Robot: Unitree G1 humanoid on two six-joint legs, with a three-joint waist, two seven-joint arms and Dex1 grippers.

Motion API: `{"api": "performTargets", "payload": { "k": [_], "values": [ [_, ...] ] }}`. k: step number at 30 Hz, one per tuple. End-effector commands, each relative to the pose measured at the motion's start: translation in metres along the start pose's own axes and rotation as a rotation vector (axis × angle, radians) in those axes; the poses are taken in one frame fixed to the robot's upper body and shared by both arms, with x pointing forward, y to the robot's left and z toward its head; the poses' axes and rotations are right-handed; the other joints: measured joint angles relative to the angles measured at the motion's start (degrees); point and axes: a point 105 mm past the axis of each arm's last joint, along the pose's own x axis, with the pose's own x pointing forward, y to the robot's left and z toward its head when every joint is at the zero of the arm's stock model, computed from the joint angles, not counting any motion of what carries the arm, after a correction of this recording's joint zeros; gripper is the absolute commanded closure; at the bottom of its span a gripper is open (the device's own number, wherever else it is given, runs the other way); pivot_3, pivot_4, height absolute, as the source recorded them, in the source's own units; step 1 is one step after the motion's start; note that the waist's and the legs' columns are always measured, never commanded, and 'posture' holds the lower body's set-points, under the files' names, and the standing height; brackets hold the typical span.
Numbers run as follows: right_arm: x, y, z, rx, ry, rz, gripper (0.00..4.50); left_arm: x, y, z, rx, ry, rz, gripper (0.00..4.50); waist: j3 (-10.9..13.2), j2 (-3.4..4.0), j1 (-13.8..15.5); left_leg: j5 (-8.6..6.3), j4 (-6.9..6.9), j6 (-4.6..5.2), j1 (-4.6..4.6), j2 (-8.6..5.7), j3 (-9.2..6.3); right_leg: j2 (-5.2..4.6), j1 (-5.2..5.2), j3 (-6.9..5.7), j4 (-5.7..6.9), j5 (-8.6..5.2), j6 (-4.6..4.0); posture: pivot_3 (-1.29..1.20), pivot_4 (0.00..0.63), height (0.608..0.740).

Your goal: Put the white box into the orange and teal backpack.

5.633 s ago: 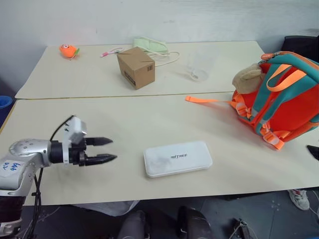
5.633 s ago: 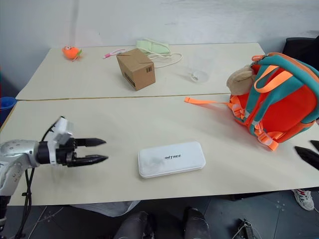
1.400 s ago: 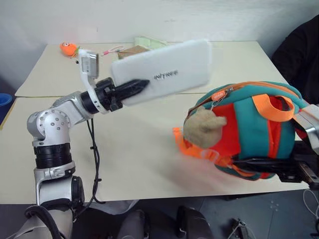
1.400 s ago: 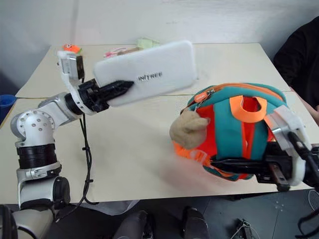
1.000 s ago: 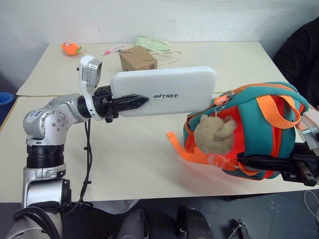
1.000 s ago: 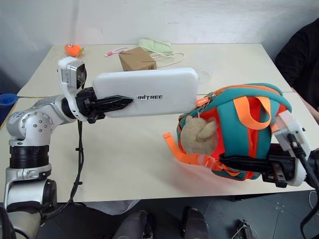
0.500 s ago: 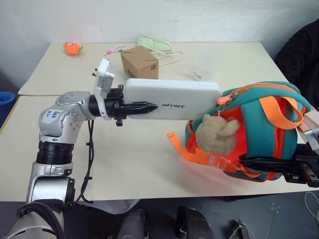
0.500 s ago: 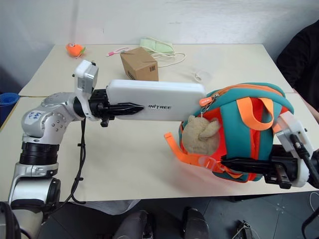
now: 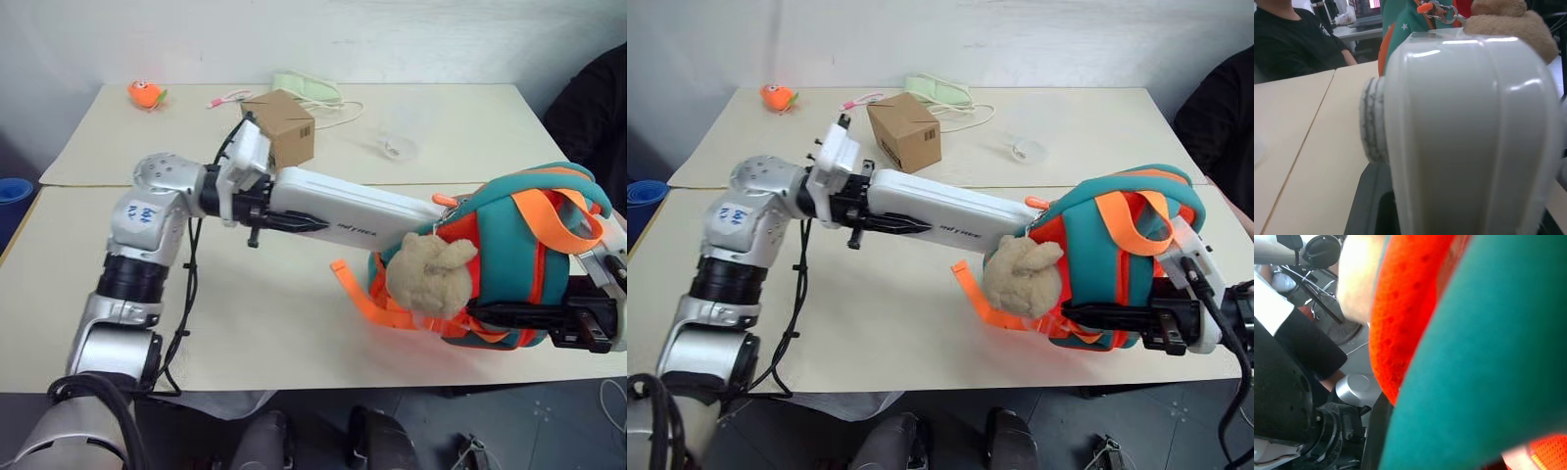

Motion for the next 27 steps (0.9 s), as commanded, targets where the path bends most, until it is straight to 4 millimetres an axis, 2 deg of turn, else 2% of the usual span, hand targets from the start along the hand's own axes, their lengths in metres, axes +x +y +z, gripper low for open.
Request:
{"api": "performTargets", "payload": {
  "k": [1, 4, 6, 10, 14, 19, 23, 27],
  "values": [
    [0.000, 0.005, 0.005, -0.042, 0.010, 0.011, 4.47, -0.008, 0.019, 0.026, -0.010, -0.114, 0.089, 3.31, 0.0, 0.00, 0.0, -0.01, 0.03, 0.02, -0.01, 0.00, 0.00, -0.01, 0.00, 0.00, 0.02, 0.01, 0.01, 0.00, 0.150, 0.740],
    [-0.004, 0.007, 0.005, -0.040, 0.009, -0.004, 4.47, -0.030, 0.023, 0.040, -0.203, -0.282, 0.106, 3.31, 0.0, 0.00, -0.5, -0.02, 0.04, 0.03, -0.05, 0.02, -0.02, 0.01, -0.01, 0.00, 0.02, 0.01, 0.02, 0.00, 0.150, 0.740],
    [-0.006, 0.008, 0.005, -0.038, 0.006, -0.011, 4.47, -0.044, 0.017, 0.043, -0.299, -0.351, 0.089, 3.31, 0.0, -0.02, -0.7, -0.02, 0.04, 0.03, -0.07, 0.03, -0.05, 0.03, -0.02, -0.04, 0.01, 0.01, 0.02, 0.00, 0.150, 0.740],
    [-0.006, 0.010, 0.006, -0.038, 0.006, -0.015, 4.47, -0.052, 0.005, 0.042, -0.368, -0.386, 0.053, 3.31, 0.0, -0.01, -0.7, -0.02, 0.07, 0.03, -0.04, 0.04, -0.03, 0.06, 0.00, -0.03, 0.04, 0.01, 0.03, 0.00, 0.150, 0.740],
    [-0.007, 0.013, 0.009, -0.036, 0.003, -0.011, 4.47, -0.042, 0.003, 0.032, -0.337, -0.343, 0.065, 3.31, 0.0, -0.02, -0.3, -0.03, 0.21, 0.01, -0.07, 0.03, -0.12, 0.03, 0.06, -0.03, 0.06, 0.02, 0.04, 0.00, 0.150, 0.740],
    [-0.008, 0.019, 0.010, -0.027, 0.007, 0.005, 4.47, -0.029, 0.010, 0.028, -0.289, -0.321, 0.077, 3.31, 0.0, -0.03, -0.3, -0.06, 0.27, 0.03, -0.10, 0.00, -0.13, -0.01, 0.07, 0.00, 0.04, 0.04, 0.08, 0.00, 0.150, 0.740],
    [-0.010, 0.031, 0.011, -0.016, 0.012, 0.052, 4.47, -0.015, 0.010, 0.025, -0.253, -0.291, 0.032, 3.31, 0.0, -0.02, -0.4, -0.07, 0.25, 0.02, -0.10, 0.01, -0.11, 0.03, 0.04, -0.02, 0.04, 0.04, 0.07, 0.00, 0.150, 0.740],
    [-0.009, 0.031, 0.010, -0.022, 0.009, 0.039, 4.47, -0.006, 0.008, 0.010, -0.183, -0.205, 0.025, 3.31, 0.0, -0.02, -0.5, -0.09, 0.25, 0.02, -0.09, 0.02, -0.09, 0.03, 0.05, -0.02, 0.03, 0.04, 0.07, 0.00, 0.150, 0.740]
  ]
}}
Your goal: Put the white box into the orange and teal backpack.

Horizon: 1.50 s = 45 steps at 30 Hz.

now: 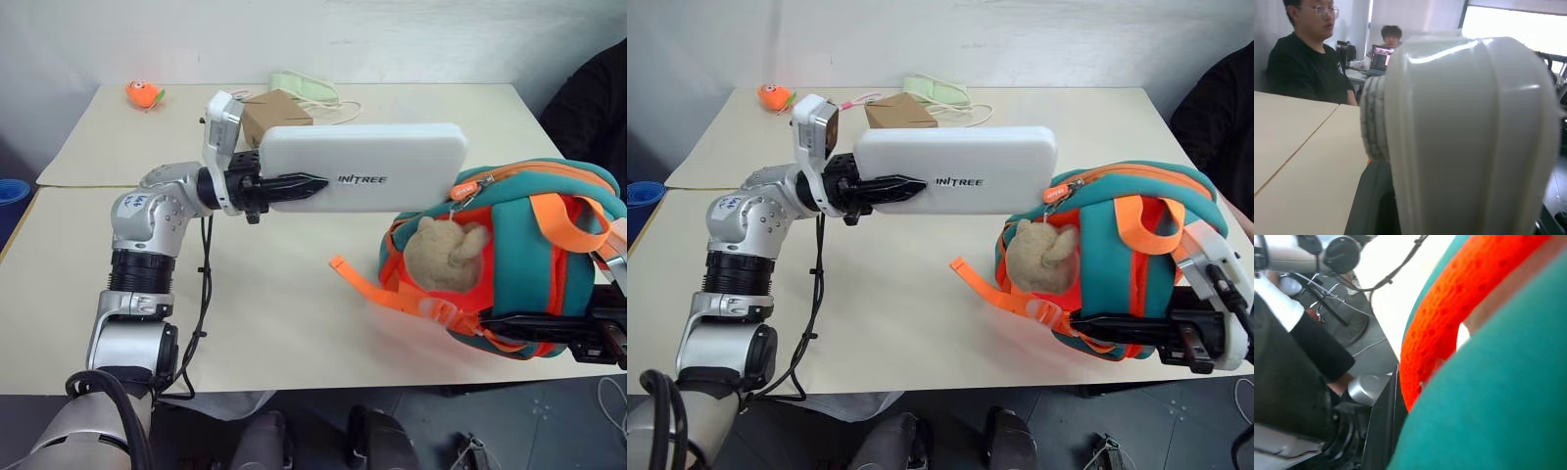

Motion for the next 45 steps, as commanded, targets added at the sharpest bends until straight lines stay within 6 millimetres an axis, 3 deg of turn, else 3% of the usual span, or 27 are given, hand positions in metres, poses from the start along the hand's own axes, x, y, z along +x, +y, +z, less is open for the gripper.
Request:
{"api": "performTargets", "payload": {
  "k": [1, 8, 11, 12, 14, 16, 20, 23, 26, 29, 31, 36, 40, 45],
  "values": [
    [0.001, 0.008, 0.006, -0.041, 0.010, 0.017, 4.47, 0.007, 0.000, -0.003, 0.109, 0.064, -0.025, 3.31, 0.0, 0.00, 0.0, 0.00, 0.00, 0.00, 0.00, 0.00, 0.00, 0.00, 0.00, 0.01, 0.00, 0.00, 0.00, 0.00, 0.150, 0.740],
    [0.003, 0.003, 0.010, -0.055, -0.003, 0.002, 4.47, 0.012, -0.004, -0.029, 0.241, 0.260, -0.134, 3.31, 0.0, 0.00, 0.1, -0.03, 0.01, 0.02, 0.00, 0.00, 0.01, -0.03, 0.00, 0.01, -0.03, 0.00, 0.00, 0.00, 0.150, 0.740],
    [0.004, 0.000, 0.011, -0.064, -0.007, -0.003, 4.47, 0.025, 0.002, -0.032, 0.313, 0.298, -0.155, 3.31, 0.0, 0.00, 0.2, -0.03, 0.03, 0.03, 0.00, 0.00, 0.00, -0.04, 0.00, 0.00, -0.06, 0.00, 0.00, 0.00, 0.150, 0.740],
    [0.005, -0.001, 0.011, -0.069, -0.010, -0.002, 4.47, 0.035, 0.003, -0.030, 0.332, 0.291, -0.164, 3.31, 0.0, 0.00, 0.3, -0.03, 0.06, 0.04, -0.01, 0.00, 0.00, -0.06, 0.00, 0.00, -0.09, 0.00, 0.00, 0.00, 0.150, 0.740],
    [0.009, -0.003, 0.013, -0.079, -0.020, 0.001, 4.47, 0.072, 0.001, -0.028, 0.334, 0.249, -0.182, 3.31, 0.0, 0.00, 0.1, -0.11, 0.12, 0.14, -0.04, -0.01, -0.01, -0.10, 0.01, 0.03, -0.08, 0.01, 0.01, 0.00, 0.150, 0.740],
    [0.010, -0.004, 0.013, -0.083, -0.024, 0.002, 4.47, 0.094, -0.001, -0.029, 0.335, 0.228, -0.183, 3.31, 0.0, -0.01, 0.5, -0.15, 0.23, 0.19, -0.11, -0.02, -0.02, -0.12, 0.01, 0.02, -0.03, 0.03, 0.05, 0.00, 0.150, 0.740],
    [0.016, -0.007, 0.013, -0.089, -0.040, 0.002, 4.47, 0.154, -0.011, -0.046, 0.326, 0.212, -0.143, 3.31, 0.0, -0.03, 1.1, -0.25, 0.33, 0.36, -0.18, -0.07, 0.03, -0.14, 0.01, 0.03, -0.12, 0.12, 0.21, 0.00, 0.150, 0.740],
    [0.020, -0.008, 0.013, -0.092, -0.053, -0.002, 4.50, 0.180, -0.017, -0.054, 0.321, 0.214, -0.112, 2.36, 0.0, -0.03, 1.2, -0.29, 0.34, 0.43, -0.20, -0.10, 0.09, -0.20, -0.01, 0.02, -0.17, 0.15, 0.27, 0.00, 0.150, 0.740],
    [0.022, -0.008, 0.012, -0.089, -0.063, -0.008, 4.50, 0.169, -0.013, -0.049, 0.324, 0.212, -0.078, 1.48, 0.0, -0.01, 0.9, -0.29, 0.33, 0.43, -0.17, -0.07, 0.13, -0.21, -0.04, 0.03, -0.24, 0.15, 0.26, 0.00, 0.150, 0.740],
    [0.021, -0.009, 0.010, -0.072, -0.077, -0.020, 4.50, 0.128, 0.000, -0.037, 0.308, 0.192, 0.007, 0.58, 0.0, 0.02, -0.1, -0.27, 0.30, 0.38, -0.07, 0.01, 0.13, -0.25, -0.05, 0.06, -0.20, 0.07, 0.12, 0.00, 0.150, 0.740],
    [0.021, -0.009, 0.008, -0.066, -0.084, -0.029, 4.50, 0.100, -0.003, -0.024, 0.250, 0.139, 0.004, 0.02, 0.0, 0.06, -0.6, -0.27, 0.26, 0.30, 0.00, 0.07, 0.13, -0.45, -0.05, 0.08, -0.14, 0.02, 0.04, 0.00, 0.150, 0.740],
    [0.023, -0.009, 0.005, -0.057, -0.100, -0.040, 4.50, 0.048, -0.022, 0.006, 0.060, 0.037, -0.080, 0.02, 0.0, 0.07, -0.2, -0.24, 0.30, 0.19, 0.01, 0.05, 0.00, -0.09, -0.04, 0.04, 0.14, -0.01, -0.01, 0.00, 0.150, 0.740],
    [0.025, -0.008, 0.004, -0.051, -0.108, -0.041, 4.50, 0.053, -0.040, 0.017, 0.027, 0.018, -0.142, 0.02, 0.0, 0.06, 0.3, -0.25, 0.37, 0.25, -0.01, -0.05, -0.13, -0.11, 0.15, 0.08, -0.01, 0.05, 0.09, 0.00, 0.150, 0.740],
    [0.026, -0.008, 0.004, -0.049, -0.113, -0.040, 4.50, 0.080, -0.051, -0.002, 0.055, 0.088, -0.183, 0.02, 0.0, 0.06, 0.5, -0.26, 0.40, 0.37, 0.00, -0.20, -0.16, -0.20, 0.27, 0.24, -0.15, 0.17, 0.30, 0.00, 0.150, 0.740]
  ]
}}
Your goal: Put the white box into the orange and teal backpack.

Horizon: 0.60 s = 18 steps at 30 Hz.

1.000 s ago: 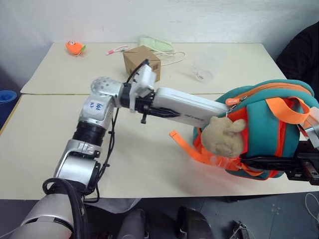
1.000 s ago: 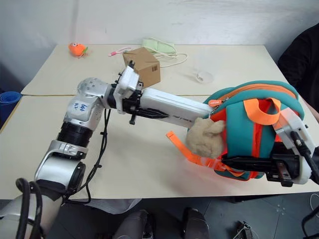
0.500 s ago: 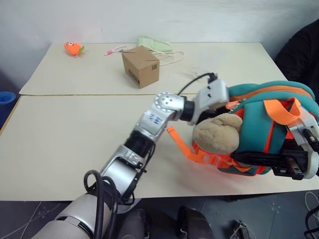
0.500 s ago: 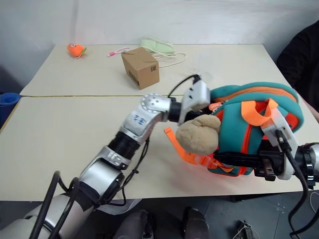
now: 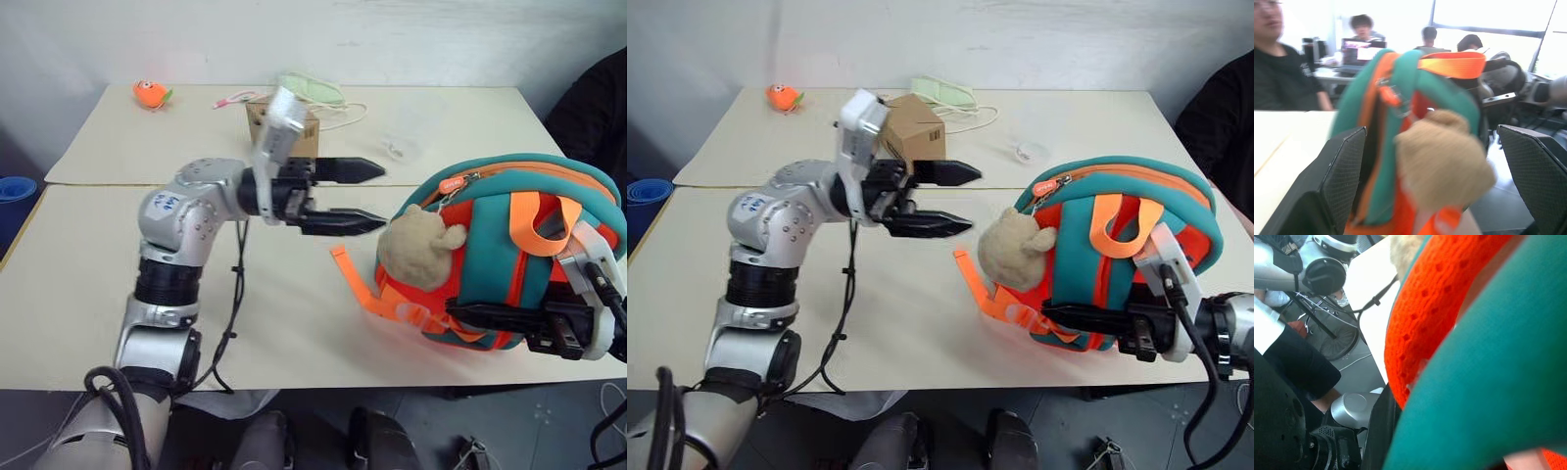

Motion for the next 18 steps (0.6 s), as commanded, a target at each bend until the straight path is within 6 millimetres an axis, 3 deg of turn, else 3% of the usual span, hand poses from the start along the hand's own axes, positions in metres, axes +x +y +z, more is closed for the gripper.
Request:
{"api": "performTargets", "payload": {
  "k": [1, 6, 10, 13, 18],
  "values": [
    [-0.001, 0.005, 0.008, -0.042, -0.034, 0.010, 4.50, 0.018, -0.008, -0.006, 0.035, 0.046, -0.041, 0.02, 0.0, 0.00, -0.1, 0.00, -0.01, 0.00, 0.01, 0.01, 0.02, 0.02, -0.01, 0.00, 0.01, 0.00, 0.00, 0.00, 0.150, 0.740],
    [-0.001, 0.007, 0.010, -0.041, -0.043, 0.015, 4.50, 0.040, 0.013, -0.044, 0.100, 0.225, 0.079, 0.02, 0.0, 0.00, -0.5, 0.01, -0.05, -0.04, 0.02, 0.08, 0.08, 0.14, -0.07, -0.04, 0.02, -0.01, -0.02, 0.00, 0.150, 0.740],
    [-0.001, 0.009, 0.012, -0.039, -0.057, 0.019, 4.50, 0.044, 0.019, -0.050, 0.135, 0.230, 0.119, 0.02, 0.0, 0.00, -0.5, 0.00, -0.04, -0.02, 0.01, 0.07, 0.10, 0.10, -0.09, -0.01, -0.01, -0.01, -0.02, 0.00, 0.150, 0.740],
    [-0.002, 0.009, 0.011, -0.035, -0.062, 0.008, 4.50, 0.041, 0.017, -0.050, 0.117, 0.207, 0.109, 0.57, 0.0, 0.00, -0.5, -0.01, -0.06, -0.01, 0.00, 0.10, 0.09, 0.06, -0.11, 0.17, -0.01, -0.02, -0.05, 0.00, 0.150, 0.740],
    [-0.006, 0.007, 0.010, -0.031, -0.063, -0.019, 4.50, 0.030, 0.020, -0.045, 0.086, 0.176, 0.130, 1.92, 0.0, 0.00, -0.5, -0.01, -0.05, 0.00, 0.00, 0.10, 0.09, 0.01, -0.12, 0.27, -0.02, -0.03, -0.06, 0.00, 0.150, 0.740]
  ]
}}
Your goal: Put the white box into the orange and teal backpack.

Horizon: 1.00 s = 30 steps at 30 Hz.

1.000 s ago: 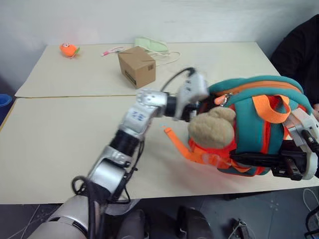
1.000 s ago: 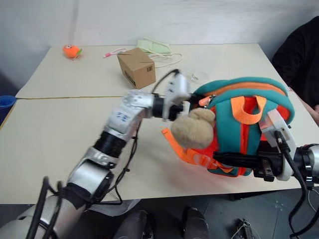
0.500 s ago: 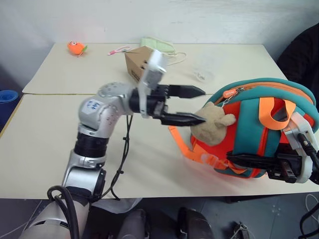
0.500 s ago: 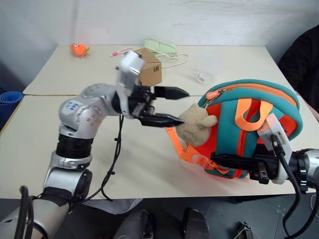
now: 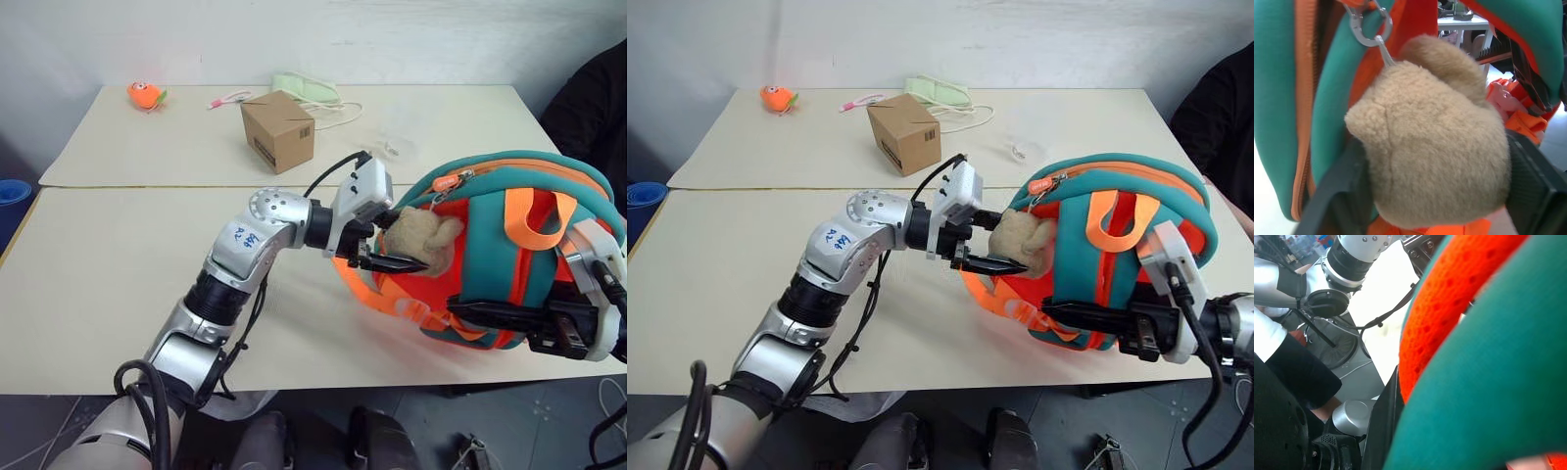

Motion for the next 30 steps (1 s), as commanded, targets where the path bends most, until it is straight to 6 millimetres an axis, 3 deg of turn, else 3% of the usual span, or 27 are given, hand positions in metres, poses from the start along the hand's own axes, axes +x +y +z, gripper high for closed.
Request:
{"api": "performTargets", "payload": {
  "k": [1, 6, 10, 14, 17, 19, 22, 24, 27, 30],
  "values": [
    [-0.004, 0.005, 0.009, -0.054, -0.038, -0.004, 4.50, -0.011, 0.006, 0.010, -0.004, -0.045, 0.026, 2.01, 0.0, 0.00, 0.0, 0.00, 0.00, 0.00, 0.00, 0.00, 0.00, 0.00, 0.00, 0.00, -0.01, 0.00, 0.00, 0.00, 0.150, 0.740],
    [-0.008, 0.001, 0.007, -0.048, -0.046, -0.037, 4.50, -0.030, 0.016, 0.018, -0.025, -0.074, 0.043, 2.02, 0.0, 0.00, 0.0, -0.01, -0.01, 0.01, 0.00, 0.00, 0.00, 0.01, -0.02, 0.01, 0.00, 0.00, 0.00, 0.00, 0.150, 0.740],
    [-0.017, 0.000, 0.003, -0.034, -0.053, -0.075, 4.50, -0.069, 0.032, 0.028, -0.031, -0.037, 0.073, 2.03, 0.0, 0.00, 0.0, 0.00, 0.00, 0.01, -0.04, 0.00, 0.01, 0.06, -0.04, -0.03, 0.03, 0.00, 0.00, 0.00, 0.150, 0.740],
    [-0.025, 0.000, -0.002, -0.025, -0.060, -0.105, 4.50, -0.101, 0.043, 0.024, -0.055, 0.026, 0.097, 2.03, 0.0, 0.01, -0.2, -0.02, -0.07, 0.00, -0.01, 0.01, 0.14, 0.12, -0.12, -0.32, 0.04, 0.00, 0.00, 0.00, 0.150, 0.740],
    [-0.030, -0.003, -0.003, -0.022, -0.082, -0.134, 4.50, -0.108, 0.038, -0.043, 0.143, 0.361, 0.078, 2.03, 0.0, 0.04, -0.1, -0.05, -0.07, 0.01, 0.01, 0.01, 0.15, 0.12, -0.10, -0.34, 0.03, 0.00, 0.00, 0.00, 0.150, 0.740],
    [-0.031, -0.006, -0.004, -0.025, -0.090, -0.145, 4.50, -0.106, 0.034, -0.073, 0.262, 0.495, 0.037, 2.03, 0.0, 0.06, -0.1, -0.07, -0.08, -0.01, 0.06, 0.00, 0.21, 0.10, -0.10, -0.30, 0.02, 0.00, 0.00, 0.00, 0.150, 0.740],
    [-0.031, -0.011, -0.007, -0.027, -0.092, -0.160, 4.50, -0.072, 0.041, -0.098, 0.402, 0.529, 0.083, 2.03, 0.0, -0.01, 0.4, -0.09, -0.04, 0.02, 0.01, 0.00, 0.22, 0.03, -0.15, -0.27, -0.05, 0.00, 0.00, 0.00, 0.150, 0.740],
    [-0.031, -0.013, -0.008, -0.026, -0.094, -0.161, 4.50, -0.040, 0.043, -0.098, 0.463, 0.466, 0.112, 2.03, 0.0, -0.01, 1.3, -0.18, 0.00, 0.18, -0.09, -0.10, 0.12, -0.44, -0.18, -0.10, -0.11, 0.01, 0.00, 0.00, 0.150, 0.740],
    [-0.031, -0.017, -0.006, -0.038, -0.107, -0.178, 4.50, -0.010, 0.042, -0.089, 0.435, 0.346, 0.155, 2.03, 0.0, -0.02, 1.6, -0.22, 0.00, 0.29, -0.10, -0.23, 0.12, -0.69, -0.17, 0.00, -0.20, 0.07, 0.11, 0.00, 0.150, 0.740],
    [-0.032, -0.028, -0.004, -0.079, -0.116, -0.238, 4.50, -0.008, 0.040, -0.086, 0.336, 0.285, 0.181, 2.03, 0.0, -0.02, 1.4, -0.24, -0.01, 0.32, -0.11, -0.25, 0.16, -0.67, -0.18, -0.01, -0.21, 0.08, 0.14, 0.00, 0.150, 0.740]
  ]
}}
